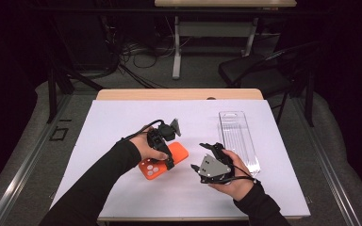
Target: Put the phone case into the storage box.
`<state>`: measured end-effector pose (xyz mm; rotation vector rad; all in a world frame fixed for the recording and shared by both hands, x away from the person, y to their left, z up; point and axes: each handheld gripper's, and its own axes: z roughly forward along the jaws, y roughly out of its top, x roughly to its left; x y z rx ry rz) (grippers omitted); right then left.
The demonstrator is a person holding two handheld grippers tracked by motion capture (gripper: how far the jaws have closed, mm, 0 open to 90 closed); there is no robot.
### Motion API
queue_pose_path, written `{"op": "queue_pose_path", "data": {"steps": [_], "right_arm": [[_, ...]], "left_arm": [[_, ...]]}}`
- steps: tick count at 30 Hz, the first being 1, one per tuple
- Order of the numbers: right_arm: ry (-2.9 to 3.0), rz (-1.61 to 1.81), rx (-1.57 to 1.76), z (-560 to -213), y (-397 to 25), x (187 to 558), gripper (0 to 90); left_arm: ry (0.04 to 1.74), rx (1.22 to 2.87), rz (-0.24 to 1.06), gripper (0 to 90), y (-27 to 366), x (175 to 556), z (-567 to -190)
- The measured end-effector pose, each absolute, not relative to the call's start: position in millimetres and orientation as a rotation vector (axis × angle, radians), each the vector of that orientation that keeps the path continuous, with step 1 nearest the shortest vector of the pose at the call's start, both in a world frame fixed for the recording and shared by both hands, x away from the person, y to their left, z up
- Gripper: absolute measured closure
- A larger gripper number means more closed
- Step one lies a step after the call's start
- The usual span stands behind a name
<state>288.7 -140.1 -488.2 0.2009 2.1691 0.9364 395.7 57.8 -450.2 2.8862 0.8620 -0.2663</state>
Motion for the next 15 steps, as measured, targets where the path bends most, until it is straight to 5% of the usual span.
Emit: {"op": "queue_pose_path", "data": {"steps": [15], "right_arm": [[2.15, 0.845, 0.02, -497.1, -132.9, 283.4, 40.6]], "left_arm": [[0.842, 2.889, -0.314, 15.8, 54.9, 392.9, -451.6]]}}
